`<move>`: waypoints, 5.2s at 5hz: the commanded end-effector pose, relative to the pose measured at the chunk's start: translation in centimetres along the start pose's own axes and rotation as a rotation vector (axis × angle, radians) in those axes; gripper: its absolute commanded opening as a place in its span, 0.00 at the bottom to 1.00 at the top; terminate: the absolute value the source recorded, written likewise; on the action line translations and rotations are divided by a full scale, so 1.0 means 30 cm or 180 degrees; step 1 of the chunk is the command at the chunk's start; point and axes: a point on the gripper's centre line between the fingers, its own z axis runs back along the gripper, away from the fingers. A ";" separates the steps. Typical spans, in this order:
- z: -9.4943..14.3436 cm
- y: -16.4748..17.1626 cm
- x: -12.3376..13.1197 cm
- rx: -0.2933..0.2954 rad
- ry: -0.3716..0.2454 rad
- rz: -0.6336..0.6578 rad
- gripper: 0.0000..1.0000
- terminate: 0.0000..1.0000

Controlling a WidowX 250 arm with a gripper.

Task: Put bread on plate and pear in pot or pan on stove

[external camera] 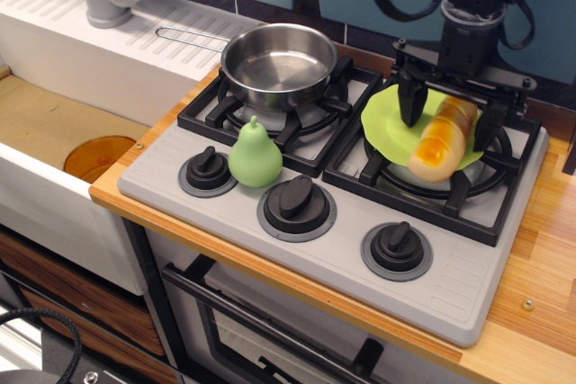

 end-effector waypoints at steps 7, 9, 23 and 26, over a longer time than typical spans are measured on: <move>0.351 0.164 -0.133 0.0438 -0.0356 0.0060 1.00 0.00; 0.305 0.300 -0.169 0.0566 -0.0635 0.0402 1.00 0.00; -0.009 0.341 -0.284 0.0441 -0.0991 0.0678 0.00 0.00; 0.232 0.357 -0.232 0.0547 -0.0739 0.0483 0.00 0.00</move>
